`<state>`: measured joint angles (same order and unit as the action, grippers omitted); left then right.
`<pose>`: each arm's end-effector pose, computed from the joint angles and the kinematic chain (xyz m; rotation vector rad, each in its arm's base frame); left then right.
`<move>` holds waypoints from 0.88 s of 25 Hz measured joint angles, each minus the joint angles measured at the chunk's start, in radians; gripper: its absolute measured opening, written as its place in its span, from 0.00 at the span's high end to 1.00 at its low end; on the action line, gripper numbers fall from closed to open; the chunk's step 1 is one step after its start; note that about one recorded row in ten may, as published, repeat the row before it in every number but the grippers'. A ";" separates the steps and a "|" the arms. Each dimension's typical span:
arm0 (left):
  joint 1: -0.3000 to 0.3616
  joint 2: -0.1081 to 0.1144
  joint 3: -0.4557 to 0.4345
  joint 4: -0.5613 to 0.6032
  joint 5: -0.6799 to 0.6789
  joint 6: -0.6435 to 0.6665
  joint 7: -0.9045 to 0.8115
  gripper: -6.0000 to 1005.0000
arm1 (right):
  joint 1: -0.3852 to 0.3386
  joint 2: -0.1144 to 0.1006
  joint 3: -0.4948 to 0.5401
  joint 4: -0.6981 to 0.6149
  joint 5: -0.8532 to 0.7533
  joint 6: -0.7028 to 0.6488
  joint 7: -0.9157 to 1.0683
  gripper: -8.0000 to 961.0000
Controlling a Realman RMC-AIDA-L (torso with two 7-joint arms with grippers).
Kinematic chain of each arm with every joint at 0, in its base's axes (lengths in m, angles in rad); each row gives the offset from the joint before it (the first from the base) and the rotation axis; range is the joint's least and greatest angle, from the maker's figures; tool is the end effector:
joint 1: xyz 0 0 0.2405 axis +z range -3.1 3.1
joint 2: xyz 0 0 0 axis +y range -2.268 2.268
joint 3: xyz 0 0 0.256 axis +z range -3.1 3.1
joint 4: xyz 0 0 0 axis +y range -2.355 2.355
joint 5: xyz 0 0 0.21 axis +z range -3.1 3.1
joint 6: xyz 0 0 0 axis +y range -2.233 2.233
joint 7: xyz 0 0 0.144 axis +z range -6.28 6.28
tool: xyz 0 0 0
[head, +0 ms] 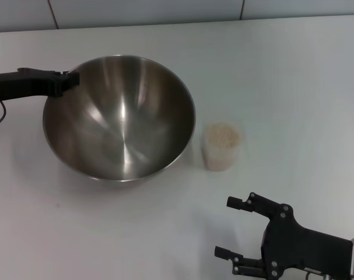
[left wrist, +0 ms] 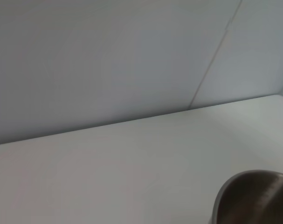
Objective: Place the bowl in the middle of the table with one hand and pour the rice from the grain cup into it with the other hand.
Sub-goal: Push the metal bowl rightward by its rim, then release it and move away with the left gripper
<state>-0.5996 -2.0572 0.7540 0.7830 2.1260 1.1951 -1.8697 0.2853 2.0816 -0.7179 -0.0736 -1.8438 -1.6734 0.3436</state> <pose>-0.2680 0.3960 0.0288 -2.3785 -1.0184 -0.4259 0.3038 0.1808 -0.0763 -2.5813 0.1525 0.9722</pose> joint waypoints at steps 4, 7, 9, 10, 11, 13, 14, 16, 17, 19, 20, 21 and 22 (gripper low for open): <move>-0.002 0.000 0.002 -0.010 0.013 -0.031 0.001 0.95 | 0.000 0.000 0.000 0.000 0.000 -0.001 0.000 0.16; -0.003 0.000 0.004 -0.017 0.019 -0.040 0.003 0.95 | 0.000 0.000 0.000 0.000 0.000 -0.001 0.000 0.16; -0.002 0.000 0.004 -0.018 0.019 -0.041 0.010 0.95 | 0.000 0.000 0.000 0.000 0.000 -0.001 0.000 0.16; 0.004 -0.002 0.004 -0.019 0.014 -0.045 0.041 0.95 | 0.001 0.000 0.000 0.000 0.000 -0.001 0.000 0.16; 0.006 -0.004 0.004 -0.023 0.012 -0.047 0.047 0.95 | 0.001 0.000 0.000 0.000 0.000 -0.001 0.000 0.16; 0.008 -0.005 0.001 -0.030 0.012 -0.049 0.048 0.95 | 0.001 0.000 0.000 0.000 0.000 0.000 0.000 0.16; 0.009 -0.005 -0.001 -0.033 0.012 -0.050 0.048 0.94 | 0.001 0.000 0.000 0.000 0.000 0.000 0.000 0.16; 0.015 -0.005 -0.004 -0.028 0.008 -0.047 0.051 0.92 | 0.002 0.000 0.000 0.000 0.000 0.000 0.000 0.16; 0.019 -0.005 -0.004 -0.021 0.003 -0.042 0.055 0.90 | 0.002 0.000 0.000 0.000 0.000 0.000 0.000 0.16; 0.037 -0.005 -0.001 0.000 -0.028 -0.020 0.078 0.88 | 0.002 0.000 0.000 0.000 0.000 0.000 0.000 0.16; 0.044 -0.005 0.000 0.005 -0.044 -0.011 0.092 0.87 | 0.002 0.000 0.000 0.000 0.000 0.001 0.000 0.16; 0.050 -0.004 -0.001 0.009 -0.063 0.000 0.105 0.85 | 0.002 0.000 0.000 0.000 0.000 0.001 0.000 0.16; 0.061 -0.003 -0.003 0.017 -0.085 0.016 0.125 0.84 | 0.002 0.000 0.000 0.000 0.000 0.001 0.000 0.16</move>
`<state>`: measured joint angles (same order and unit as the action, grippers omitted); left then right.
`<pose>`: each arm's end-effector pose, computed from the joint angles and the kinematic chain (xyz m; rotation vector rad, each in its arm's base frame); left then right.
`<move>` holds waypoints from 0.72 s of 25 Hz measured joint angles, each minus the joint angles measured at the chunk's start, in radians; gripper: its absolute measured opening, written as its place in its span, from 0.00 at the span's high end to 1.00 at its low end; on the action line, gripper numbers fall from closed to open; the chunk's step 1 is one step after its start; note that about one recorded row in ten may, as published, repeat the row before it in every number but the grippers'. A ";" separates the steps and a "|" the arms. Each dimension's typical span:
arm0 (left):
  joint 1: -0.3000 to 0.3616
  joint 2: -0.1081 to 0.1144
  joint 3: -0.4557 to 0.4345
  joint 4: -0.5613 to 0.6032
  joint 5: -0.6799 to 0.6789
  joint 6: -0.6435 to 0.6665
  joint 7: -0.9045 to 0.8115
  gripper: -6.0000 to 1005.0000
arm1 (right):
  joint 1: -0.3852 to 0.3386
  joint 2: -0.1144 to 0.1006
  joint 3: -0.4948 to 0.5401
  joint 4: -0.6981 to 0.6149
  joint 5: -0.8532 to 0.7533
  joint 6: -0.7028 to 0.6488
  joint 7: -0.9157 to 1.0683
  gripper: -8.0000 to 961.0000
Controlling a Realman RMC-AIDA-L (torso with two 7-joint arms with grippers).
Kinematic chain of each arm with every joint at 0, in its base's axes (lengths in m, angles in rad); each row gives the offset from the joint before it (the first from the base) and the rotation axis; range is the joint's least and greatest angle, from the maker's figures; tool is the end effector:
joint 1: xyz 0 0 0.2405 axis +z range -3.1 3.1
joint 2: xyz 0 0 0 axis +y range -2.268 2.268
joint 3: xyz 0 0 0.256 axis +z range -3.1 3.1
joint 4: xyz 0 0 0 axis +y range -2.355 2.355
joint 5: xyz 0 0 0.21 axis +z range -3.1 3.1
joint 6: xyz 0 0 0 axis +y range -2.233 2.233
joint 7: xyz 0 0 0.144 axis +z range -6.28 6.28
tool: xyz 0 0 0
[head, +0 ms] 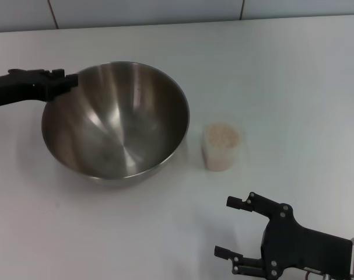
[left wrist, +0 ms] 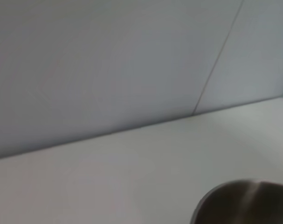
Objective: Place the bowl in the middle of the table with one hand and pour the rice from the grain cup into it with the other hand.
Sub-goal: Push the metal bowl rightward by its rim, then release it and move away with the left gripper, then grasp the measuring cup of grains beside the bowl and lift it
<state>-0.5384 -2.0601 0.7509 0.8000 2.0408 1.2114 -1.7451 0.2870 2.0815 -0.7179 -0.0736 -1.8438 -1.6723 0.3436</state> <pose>-0.2787 0.3836 0.0351 -2.3713 -0.9230 -0.4754 0.3036 0.1814 -0.0763 -2.5820 0.1507 0.9712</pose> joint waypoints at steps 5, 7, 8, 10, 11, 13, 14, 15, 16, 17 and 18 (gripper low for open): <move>0.100 -0.003 -0.001 0.103 -0.136 0.078 0.110 0.61 | 0.000 0.000 0.007 0.000 0.000 -0.002 0.000 0.16; 0.173 -0.006 0.003 0.112 -0.251 0.127 0.229 0.51 | 0.000 0.000 0.018 0.000 0.000 -0.003 0.000 0.16; 0.240 -0.005 0.002 0.078 -0.357 0.190 0.372 0.45 | -0.004 0.000 0.038 0.001 0.000 -0.003 0.000 0.16; 0.266 -0.003 -0.001 0.050 -0.405 0.225 0.443 0.35 | -0.006 0.000 0.051 0.003 0.000 -0.001 0.000 0.16; 0.295 -0.002 -0.004 0.012 -0.449 0.264 0.518 0.33 | -0.009 0.001 0.071 0.005 0.000 0.002 0.000 0.16; 0.363 0.002 -0.008 -0.103 -0.499 0.366 0.788 0.30 | -0.018 0.002 0.123 0.012 0.000 0.010 0.000 0.16; 0.363 0.002 -0.008 -0.103 -0.499 0.366 0.788 0.28 | -0.022 0.003 0.152 0.018 0.000 0.014 -0.005 0.16; 0.383 0.002 -0.008 -0.137 -0.501 0.386 0.871 0.26 | -0.027 0.003 0.180 0.026 0.000 0.017 -0.013 0.16; 0.412 0.002 -0.008 -0.184 -0.500 0.404 0.971 0.24 | -0.032 0.003 0.208 0.034 0.000 0.018 -0.026 0.16; 0.422 0.002 -0.008 -0.199 -0.499 0.407 0.999 0.23 | -0.038 0.003 0.238 0.043 0.000 0.018 -0.041 0.16; 0.442 0.006 -0.008 -0.243 -0.499 0.408 1.033 0.21 | -0.050 0.003 0.300 0.059 0.000 0.018 -0.079 0.16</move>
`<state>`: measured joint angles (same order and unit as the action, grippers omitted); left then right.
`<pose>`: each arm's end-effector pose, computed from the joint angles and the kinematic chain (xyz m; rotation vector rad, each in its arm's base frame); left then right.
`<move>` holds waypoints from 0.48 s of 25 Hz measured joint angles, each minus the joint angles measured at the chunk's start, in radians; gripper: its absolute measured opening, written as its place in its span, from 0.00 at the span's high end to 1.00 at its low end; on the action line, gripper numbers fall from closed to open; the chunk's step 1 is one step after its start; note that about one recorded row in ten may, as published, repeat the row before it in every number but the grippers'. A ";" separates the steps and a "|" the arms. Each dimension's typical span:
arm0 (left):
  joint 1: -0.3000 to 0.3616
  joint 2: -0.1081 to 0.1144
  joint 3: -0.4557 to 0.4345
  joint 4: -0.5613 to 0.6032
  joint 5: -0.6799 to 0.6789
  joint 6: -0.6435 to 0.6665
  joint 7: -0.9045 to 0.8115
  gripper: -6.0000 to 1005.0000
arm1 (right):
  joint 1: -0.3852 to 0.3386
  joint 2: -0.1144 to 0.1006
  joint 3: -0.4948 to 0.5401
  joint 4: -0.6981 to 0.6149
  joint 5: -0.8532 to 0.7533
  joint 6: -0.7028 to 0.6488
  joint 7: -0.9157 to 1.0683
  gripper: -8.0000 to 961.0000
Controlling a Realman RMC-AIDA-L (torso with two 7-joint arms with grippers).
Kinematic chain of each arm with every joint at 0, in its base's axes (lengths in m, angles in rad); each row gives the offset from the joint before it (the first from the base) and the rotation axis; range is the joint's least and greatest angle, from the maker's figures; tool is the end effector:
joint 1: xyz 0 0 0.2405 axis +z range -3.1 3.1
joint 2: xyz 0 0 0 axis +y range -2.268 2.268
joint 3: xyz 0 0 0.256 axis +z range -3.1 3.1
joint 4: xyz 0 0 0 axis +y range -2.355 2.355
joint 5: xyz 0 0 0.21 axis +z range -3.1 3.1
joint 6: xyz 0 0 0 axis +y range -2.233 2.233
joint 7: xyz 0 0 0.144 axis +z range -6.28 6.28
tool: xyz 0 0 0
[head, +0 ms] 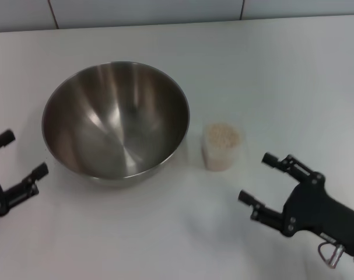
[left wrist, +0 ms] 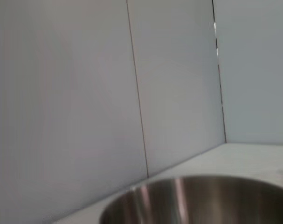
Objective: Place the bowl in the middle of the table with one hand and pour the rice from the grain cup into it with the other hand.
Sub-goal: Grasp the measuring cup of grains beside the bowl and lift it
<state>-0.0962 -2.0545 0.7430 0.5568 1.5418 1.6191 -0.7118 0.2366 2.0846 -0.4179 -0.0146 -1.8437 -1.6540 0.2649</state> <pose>-0.3509 0.2156 0.0285 -2.2689 -0.2857 -0.7515 0.3162 0.1912 -0.0602 -2.2517 0.2548 0.9292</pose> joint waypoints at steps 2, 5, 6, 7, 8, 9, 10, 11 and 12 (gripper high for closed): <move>0.007 0.004 0.000 -0.024 0.000 -0.002 0.005 0.18 | -0.006 0.000 0.034 0.011 0.000 0.000 -0.019 0.16; 0.012 0.018 0.000 -0.095 0.009 -0.011 0.040 0.16 | -0.020 0.001 0.201 0.075 0.000 0.040 -0.107 0.16; 0.012 0.018 0.000 -0.095 0.009 -0.011 0.040 0.16 | -0.020 0.001 0.201 0.075 0.000 0.040 -0.107 0.16; 0.012 0.020 0.001 -0.108 0.012 -0.016 0.047 0.16 | -0.022 0.002 0.249 0.093 0.000 0.061 -0.125 0.16; 0.011 0.020 0.001 -0.113 0.012 -0.021 0.048 0.16 | -0.021 0.002 0.285 0.105 0.000 0.088 -0.137 0.16; 0.011 0.020 0.001 -0.114 0.013 -0.026 0.048 0.16 | -0.018 0.002 0.307 0.113 0.000 0.111 -0.145 0.16; 0.011 0.020 0.001 -0.114 0.013 -0.032 0.048 0.16 | -0.012 0.002 0.324 0.120 0.000 0.138 -0.149 0.16; 0.011 0.019 0.001 -0.114 0.013 -0.038 0.047 0.16 | -0.005 0.002 0.326 0.122 0.000 0.158 -0.149 0.16; 0.010 0.019 0.001 -0.115 0.013 -0.042 0.045 0.16 | 0.003 0.002 0.329 0.124 0.000 0.178 -0.150 0.16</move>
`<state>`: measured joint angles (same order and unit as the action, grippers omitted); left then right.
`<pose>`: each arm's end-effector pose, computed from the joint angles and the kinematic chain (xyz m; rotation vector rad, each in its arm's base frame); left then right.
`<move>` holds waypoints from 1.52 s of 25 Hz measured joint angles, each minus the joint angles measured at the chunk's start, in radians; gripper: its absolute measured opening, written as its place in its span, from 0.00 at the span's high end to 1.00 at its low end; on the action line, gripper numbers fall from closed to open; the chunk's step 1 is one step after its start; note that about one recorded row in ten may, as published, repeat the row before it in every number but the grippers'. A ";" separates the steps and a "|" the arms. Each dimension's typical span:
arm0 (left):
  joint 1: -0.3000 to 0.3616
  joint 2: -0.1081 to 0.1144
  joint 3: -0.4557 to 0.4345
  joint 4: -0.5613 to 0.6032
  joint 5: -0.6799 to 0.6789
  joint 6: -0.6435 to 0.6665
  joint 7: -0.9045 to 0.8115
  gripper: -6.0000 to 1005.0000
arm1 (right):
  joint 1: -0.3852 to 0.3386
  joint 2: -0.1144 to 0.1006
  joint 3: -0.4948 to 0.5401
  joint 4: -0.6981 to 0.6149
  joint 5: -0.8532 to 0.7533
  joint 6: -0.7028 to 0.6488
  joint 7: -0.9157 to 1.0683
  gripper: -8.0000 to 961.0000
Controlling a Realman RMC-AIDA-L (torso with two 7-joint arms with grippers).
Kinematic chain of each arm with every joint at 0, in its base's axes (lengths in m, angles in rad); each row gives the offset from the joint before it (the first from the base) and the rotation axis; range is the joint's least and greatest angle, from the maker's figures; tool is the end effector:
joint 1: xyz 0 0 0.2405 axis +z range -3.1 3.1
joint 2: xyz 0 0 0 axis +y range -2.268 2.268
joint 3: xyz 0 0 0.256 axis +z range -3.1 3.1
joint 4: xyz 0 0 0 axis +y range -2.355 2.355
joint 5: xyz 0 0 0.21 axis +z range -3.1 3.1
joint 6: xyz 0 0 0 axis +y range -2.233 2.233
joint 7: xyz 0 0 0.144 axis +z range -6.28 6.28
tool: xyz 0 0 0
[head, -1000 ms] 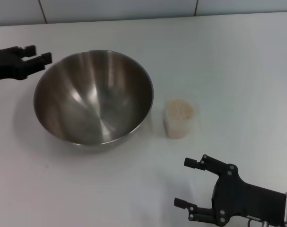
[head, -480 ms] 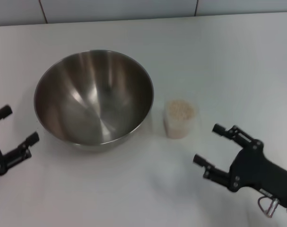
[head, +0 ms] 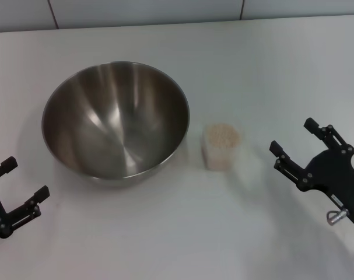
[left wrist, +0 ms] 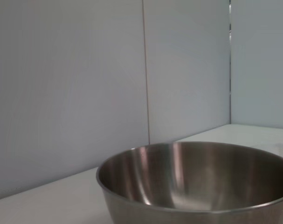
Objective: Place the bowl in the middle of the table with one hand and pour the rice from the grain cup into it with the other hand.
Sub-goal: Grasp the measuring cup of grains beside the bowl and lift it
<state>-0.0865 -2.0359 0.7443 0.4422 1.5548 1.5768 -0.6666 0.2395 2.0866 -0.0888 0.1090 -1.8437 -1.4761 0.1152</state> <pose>-0.3674 0.2004 0.0144 -2.2680 -0.3929 -0.7089 0.3335 0.2173 -0.0583 -1.9615 0.3749 0.7376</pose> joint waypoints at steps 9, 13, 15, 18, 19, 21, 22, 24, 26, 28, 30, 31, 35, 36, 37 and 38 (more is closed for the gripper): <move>-0.014 -0.003 0.010 -0.001 0.001 -0.013 -0.011 0.16 | 0.076 0.001 0.012 0.031 -0.002 0.134 -0.002 0.16; -0.020 -0.004 0.010 -0.002 0.002 -0.015 -0.014 0.16 | 0.104 0.001 0.013 0.037 -0.001 0.174 -0.002 0.16; -0.021 -0.005 0.011 -0.002 0.002 -0.015 -0.014 0.16 | 0.107 0.001 0.014 0.038 -0.001 0.177 -0.002 0.16; -0.022 -0.006 0.013 -0.002 0.004 -0.016 -0.014 0.16 | 0.120 0.001 0.019 0.037 -0.001 0.190 -0.002 0.16; -0.022 -0.006 0.015 -0.002 0.004 -0.017 -0.015 0.16 | 0.123 0.001 0.021 0.037 -0.001 0.195 -0.003 0.16; -0.023 -0.007 0.021 -0.002 0.004 -0.018 -0.018 0.16 | 0.130 0.001 0.026 0.036 -0.001 0.206 -0.003 0.16; -0.023 -0.007 0.021 -0.002 0.004 -0.018 -0.018 0.16 | 0.134 0.001 0.028 0.036 -0.001 0.210 -0.003 0.16; -0.023 -0.007 0.023 -0.002 0.008 -0.019 -0.021 0.16 | 0.140 0.001 0.036 0.036 -0.001 0.214 -0.003 0.16; -0.025 -0.007 0.023 -0.002 0.016 -0.020 -0.023 0.16 | 0.144 0.001 0.040 0.037 0.000 0.214 -0.003 0.16; -0.030 -0.007 0.021 -0.002 0.029 -0.020 -0.027 0.16 | 0.145 0.001 0.045 0.037 0.000 0.215 -0.003 0.17; -0.034 -0.008 0.018 -0.002 0.041 -0.020 -0.028 0.16 | 0.145 0.001 0.047 0.037 0.000 0.215 -0.003 0.20; -0.034 -0.008 0.018 -0.002 0.041 -0.020 -0.028 0.16 | 0.145 0.001 0.048 0.037 0.000 0.215 -0.003 0.21; -0.036 -0.010 0.017 -0.002 0.045 -0.020 -0.029 0.16 | 0.146 0.001 0.049 0.037 0.000 0.215 -0.003 0.27; -0.036 -0.010 0.017 -0.002 0.045 -0.020 -0.029 0.16 | 0.146 0.001 0.049 0.037 0.000 0.215 -0.003 0.29; -0.037 -0.010 0.017 -0.002 0.045 -0.020 -0.029 0.16 | 0.146 0.001 0.049 0.038 0.000 0.215 -0.003 0.30; -0.037 -0.010 0.017 -0.002 0.045 -0.020 -0.029 0.16 | 0.146 0.001 0.049 0.039 0.000 0.215 -0.003 0.32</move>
<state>-0.1232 -2.0462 0.7617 0.4402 1.6000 1.5569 -0.6955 0.3859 2.0877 -0.0398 0.1483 -1.8434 -1.2608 0.1119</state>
